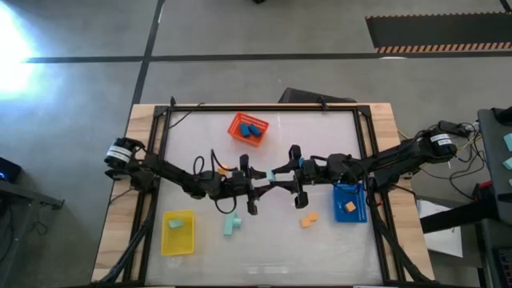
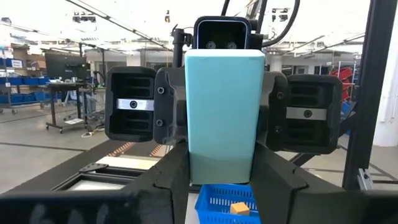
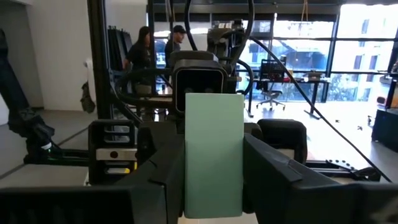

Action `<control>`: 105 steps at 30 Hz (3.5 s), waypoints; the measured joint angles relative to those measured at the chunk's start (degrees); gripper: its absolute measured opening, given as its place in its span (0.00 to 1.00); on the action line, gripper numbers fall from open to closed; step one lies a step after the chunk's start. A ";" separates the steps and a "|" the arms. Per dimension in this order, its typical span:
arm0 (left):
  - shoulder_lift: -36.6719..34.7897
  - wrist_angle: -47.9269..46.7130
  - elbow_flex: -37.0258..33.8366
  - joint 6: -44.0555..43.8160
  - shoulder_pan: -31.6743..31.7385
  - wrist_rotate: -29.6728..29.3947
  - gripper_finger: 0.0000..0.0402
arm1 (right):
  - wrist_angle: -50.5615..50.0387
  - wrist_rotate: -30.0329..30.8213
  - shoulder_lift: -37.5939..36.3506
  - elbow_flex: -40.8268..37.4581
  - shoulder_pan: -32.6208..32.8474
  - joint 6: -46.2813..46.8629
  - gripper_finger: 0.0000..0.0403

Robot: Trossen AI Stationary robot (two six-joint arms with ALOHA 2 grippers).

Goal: Sort & place blocks by color
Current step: Put the green block into the yellow bin, then put the yellow block into the blue bin

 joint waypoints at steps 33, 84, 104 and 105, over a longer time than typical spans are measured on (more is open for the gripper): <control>-11.53 -82.34 10.23 -32.25 -1.85 -0.75 0.28 | -33.80 12.78 -16.02 1.60 -0.01 5.90 0.56; -9.86 -138.49 19.49 -89.01 -28.81 34.34 0.45 | -38.80 14.79 -16.50 1.62 0.00 7.86 0.55; -9.88 -135.25 24.20 -75.94 -16.40 10.96 0.45 | -56.89 8.03 -22.16 3.32 0.52 9.85 0.55; -9.88 -134.21 23.61 -74.20 -15.06 10.64 0.45 | -58.53 6.68 -22.61 3.30 0.93 9.98 0.55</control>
